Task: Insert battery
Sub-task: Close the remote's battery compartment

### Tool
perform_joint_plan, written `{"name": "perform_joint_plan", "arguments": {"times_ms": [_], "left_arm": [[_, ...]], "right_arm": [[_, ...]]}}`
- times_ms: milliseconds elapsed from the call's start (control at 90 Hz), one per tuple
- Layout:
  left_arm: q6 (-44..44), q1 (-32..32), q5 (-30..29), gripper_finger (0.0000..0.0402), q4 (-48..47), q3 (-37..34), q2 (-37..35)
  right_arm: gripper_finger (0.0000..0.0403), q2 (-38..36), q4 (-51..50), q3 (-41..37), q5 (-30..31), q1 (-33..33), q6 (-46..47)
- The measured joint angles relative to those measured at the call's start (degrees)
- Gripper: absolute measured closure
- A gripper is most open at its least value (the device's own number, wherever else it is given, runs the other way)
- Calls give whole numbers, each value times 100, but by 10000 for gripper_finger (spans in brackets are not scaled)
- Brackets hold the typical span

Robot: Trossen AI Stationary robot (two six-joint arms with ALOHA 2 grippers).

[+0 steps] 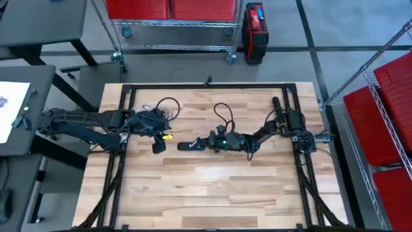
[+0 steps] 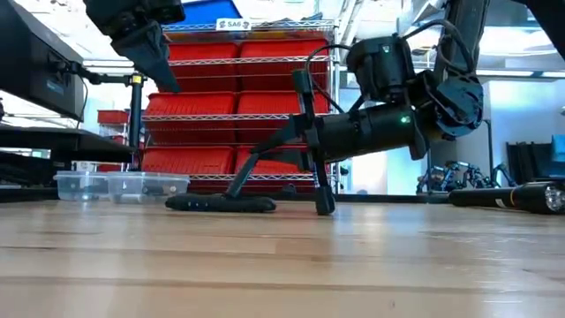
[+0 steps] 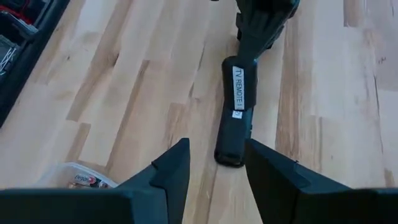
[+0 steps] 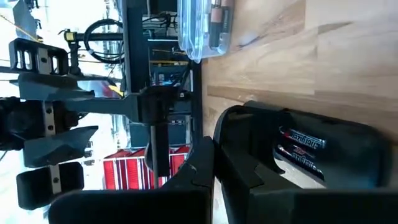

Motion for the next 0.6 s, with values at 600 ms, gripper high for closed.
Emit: {"name": "perform_joint_plan", "arguments": {"times_ms": [600], "left_arm": [[-2,0,-2,272,1,0,0]], "right_arm": [[305,-16,-520,7,354,318,331]]}}
